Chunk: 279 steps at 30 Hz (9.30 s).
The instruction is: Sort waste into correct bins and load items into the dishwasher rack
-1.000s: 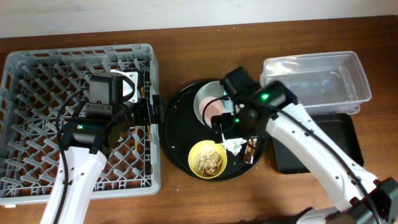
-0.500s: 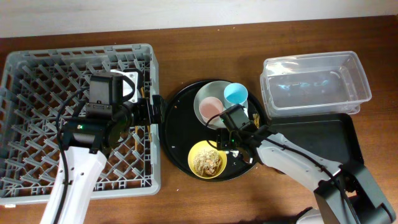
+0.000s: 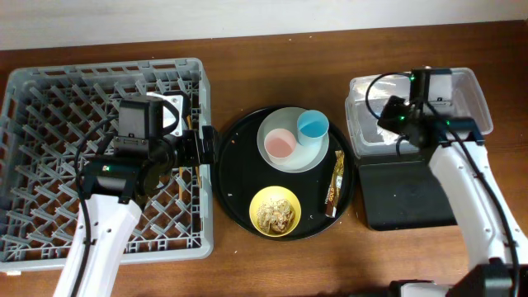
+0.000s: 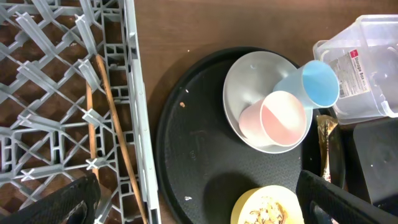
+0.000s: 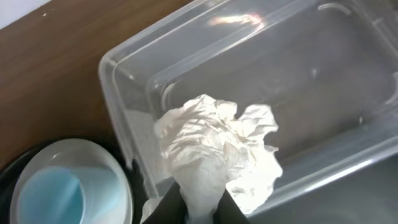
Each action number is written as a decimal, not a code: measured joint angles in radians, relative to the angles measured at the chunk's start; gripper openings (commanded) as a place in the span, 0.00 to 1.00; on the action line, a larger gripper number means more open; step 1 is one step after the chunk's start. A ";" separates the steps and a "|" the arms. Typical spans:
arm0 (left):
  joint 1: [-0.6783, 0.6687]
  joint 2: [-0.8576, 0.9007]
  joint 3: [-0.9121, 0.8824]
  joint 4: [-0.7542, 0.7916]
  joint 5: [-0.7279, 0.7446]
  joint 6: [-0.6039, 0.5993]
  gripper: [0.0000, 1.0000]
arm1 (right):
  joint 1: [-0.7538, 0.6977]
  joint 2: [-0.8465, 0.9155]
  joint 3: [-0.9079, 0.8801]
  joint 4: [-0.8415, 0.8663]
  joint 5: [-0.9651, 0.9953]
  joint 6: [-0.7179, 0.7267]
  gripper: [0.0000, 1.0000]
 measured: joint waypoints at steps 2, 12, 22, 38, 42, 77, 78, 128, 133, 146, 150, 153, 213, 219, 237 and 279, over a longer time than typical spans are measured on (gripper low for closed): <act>0.000 0.000 0.000 0.000 0.000 0.000 0.99 | -0.068 0.082 0.001 0.023 -0.002 -0.004 0.86; 0.000 0.000 0.000 0.000 0.000 0.000 0.99 | -0.096 0.028 0.099 -0.517 -0.336 -0.102 0.99; 0.000 0.000 0.000 0.000 0.000 0.000 0.99 | 0.338 0.029 -0.151 -0.401 -0.372 0.085 0.67; 0.000 0.000 0.000 0.000 0.000 0.000 0.99 | 0.468 0.029 -0.453 0.111 0.058 0.286 0.11; 0.000 0.000 0.000 0.000 0.000 0.000 0.99 | 0.468 0.027 -0.436 0.075 0.061 0.272 0.04; 0.000 0.000 0.000 0.000 0.000 0.000 0.99 | 1.090 0.208 -0.244 0.135 -0.137 -0.142 0.51; 0.000 0.000 0.000 0.000 0.000 0.000 0.99 | 1.090 0.216 -0.244 0.135 -0.111 -0.142 0.48; 0.000 0.000 0.000 0.001 0.000 0.000 0.99 | -0.277 -0.084 0.016 -0.472 -0.610 -0.343 0.04; 0.000 0.000 0.000 0.000 0.000 0.000 0.99 | -0.632 -0.088 -0.131 -0.397 -0.857 -0.481 0.04; 0.000 0.000 0.000 0.000 0.000 0.000 0.99 | -0.823 0.066 -0.395 -0.117 -1.539 -0.482 0.04; 0.000 0.000 0.000 0.000 0.000 0.000 0.99 | -0.867 0.070 -0.397 -0.065 -1.576 -0.386 0.04; 0.000 0.000 0.000 0.001 0.000 0.000 0.99 | -0.921 0.072 -0.399 -0.177 -1.583 -0.282 0.04; -0.423 0.539 0.287 -0.050 -0.174 -0.025 0.42 | 0.267 -0.067 0.088 -0.507 -0.122 -0.091 0.99; -0.423 0.688 0.289 0.004 -0.310 -0.041 0.15 | 0.267 -0.067 0.088 -0.507 -0.122 -0.091 0.99; 0.050 0.294 0.494 -0.346 0.834 0.242 0.00 | 0.258 -0.068 0.090 -0.366 -1.061 -0.518 0.99; 0.487 0.295 0.495 -0.565 -0.140 0.156 0.99 | 0.900 0.731 0.778 0.143 0.050 -0.168 0.33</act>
